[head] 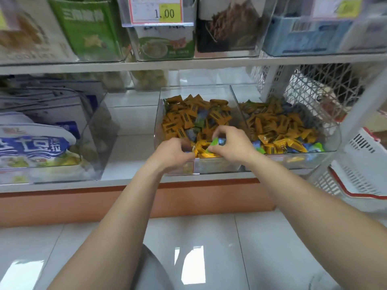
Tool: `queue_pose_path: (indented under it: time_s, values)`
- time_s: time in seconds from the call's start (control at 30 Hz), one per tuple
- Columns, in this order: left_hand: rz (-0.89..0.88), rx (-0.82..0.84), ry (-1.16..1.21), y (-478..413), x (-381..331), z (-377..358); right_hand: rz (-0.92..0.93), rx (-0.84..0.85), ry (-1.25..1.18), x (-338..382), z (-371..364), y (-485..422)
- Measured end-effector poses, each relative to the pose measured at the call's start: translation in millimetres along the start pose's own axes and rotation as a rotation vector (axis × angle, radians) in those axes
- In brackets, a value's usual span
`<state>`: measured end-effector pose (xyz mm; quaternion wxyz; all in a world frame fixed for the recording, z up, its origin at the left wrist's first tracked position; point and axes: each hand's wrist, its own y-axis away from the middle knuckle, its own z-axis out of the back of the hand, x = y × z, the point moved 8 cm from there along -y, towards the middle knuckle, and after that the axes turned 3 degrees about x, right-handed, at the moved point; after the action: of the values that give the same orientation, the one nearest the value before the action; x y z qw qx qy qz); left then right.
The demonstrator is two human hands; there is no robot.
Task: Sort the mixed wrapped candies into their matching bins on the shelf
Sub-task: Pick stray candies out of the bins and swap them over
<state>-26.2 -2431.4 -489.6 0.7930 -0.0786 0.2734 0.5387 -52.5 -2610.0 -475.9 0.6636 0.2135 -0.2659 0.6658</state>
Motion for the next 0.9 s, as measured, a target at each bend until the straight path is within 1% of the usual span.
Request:
queue_pose_path:
  time_s: [0.07, 0.2, 0.23, 0.3, 0.37, 0.43, 0.5, 0.6, 0.7, 0.8, 0.9]
  values:
    - [-0.027, 0.043, -0.036, 7, -6, -1, 0.04, -0.043, -0.042, 6, 11, 4]
    - [-0.085, 0.052, -0.066, 15, -17, 12, 0.053, -0.139, -0.135, 8, 35, 8]
    - [-0.086, 0.042, -0.068, 17, -21, 18, 0.055, -0.161, -0.148, 8, 42, 10]
    - [-0.09, -0.039, -0.064, 18, -29, 36, 0.064, -0.196, -0.219, 8, 56, 9]
    - [-0.071, -0.166, 0.052, 19, -36, 50, 0.048, -0.182, -0.348, 5, 64, 8]
    - [-0.045, -0.251, 0.345, 20, -41, 51, 0.014, -0.139, -0.458, 3, 67, 6]
    - [-0.055, -0.275, 0.62, 22, -53, 41, -0.028, -0.145, -0.578, -3, 69, 5]
    - [-0.096, -0.31, 0.85, 18, -74, 28, -0.056, -0.138, -0.799, -11, 67, 5]
    - [-0.093, -0.356, 0.933, 6, -88, 19, -0.07, -0.088, -0.903, -16, 65, 1]
    - [-0.13, -0.416, 0.939, -9, -106, 13, -0.046, -0.047, -0.963, -25, 71, -2]
    - [-0.125, -0.48, 0.909, -22, -126, 7, 0.018, -0.012, -0.998, -36, 79, 1]
